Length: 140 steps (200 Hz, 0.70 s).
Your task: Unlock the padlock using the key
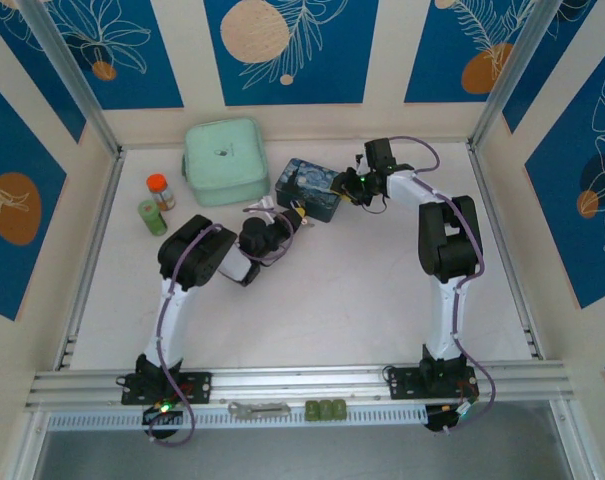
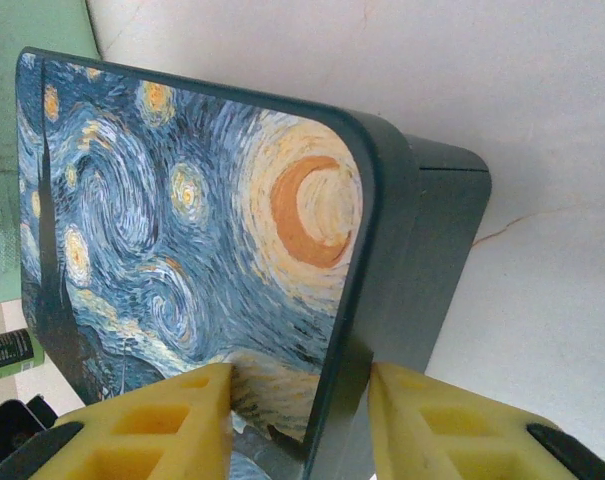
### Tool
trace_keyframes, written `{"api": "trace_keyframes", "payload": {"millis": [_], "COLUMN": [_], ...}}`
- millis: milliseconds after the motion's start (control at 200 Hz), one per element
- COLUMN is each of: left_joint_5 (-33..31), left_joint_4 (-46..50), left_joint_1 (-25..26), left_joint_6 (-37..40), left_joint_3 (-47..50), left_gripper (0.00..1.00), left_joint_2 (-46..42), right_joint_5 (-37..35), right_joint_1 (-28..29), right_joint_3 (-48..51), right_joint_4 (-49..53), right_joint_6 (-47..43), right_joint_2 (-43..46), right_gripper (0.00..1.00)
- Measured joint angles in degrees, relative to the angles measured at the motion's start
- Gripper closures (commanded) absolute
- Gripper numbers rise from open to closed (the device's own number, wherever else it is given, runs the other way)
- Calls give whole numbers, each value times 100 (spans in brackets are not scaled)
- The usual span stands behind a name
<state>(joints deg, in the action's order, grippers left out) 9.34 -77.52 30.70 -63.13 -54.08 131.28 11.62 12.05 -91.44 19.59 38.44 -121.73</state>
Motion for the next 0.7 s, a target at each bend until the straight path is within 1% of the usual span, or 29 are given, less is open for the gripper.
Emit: {"api": "trace_keyframes", "payload": {"millis": [275,370,425,500,585,685,700], "left_joint_5": [984,1165,1198,1307,1379,1338,1309], "left_joint_4": [0,-2,26,17,-9,-7,-13], "left_joint_1": [-236,-258,-260,-262,-269,-269,-269], "left_joint_6": [24,22,24,48,24,52,55], "left_joint_3": [33,101,149,258,376,575,601], "left_gripper": [100,86,72,55,40,16,11], "left_joint_2": [-2,-37,-61,-70,-223,-461,-498], "right_joint_5": [-87,-107,-133,-262,-487,-638,-660], "right_joint_1": [17,26,39,52,35,22,22], "right_joint_3": [-221,-258,-269,-284,-339,-385,-387], "right_joint_4": [348,442,476,455,417,380,380], "right_joint_6": [-337,-400,-422,-422,-431,-442,-442], "right_joint_2": [-39,-42,-42,-44,-55,-74,-74], "right_gripper": [63,63,63,63,63,63,63]}}
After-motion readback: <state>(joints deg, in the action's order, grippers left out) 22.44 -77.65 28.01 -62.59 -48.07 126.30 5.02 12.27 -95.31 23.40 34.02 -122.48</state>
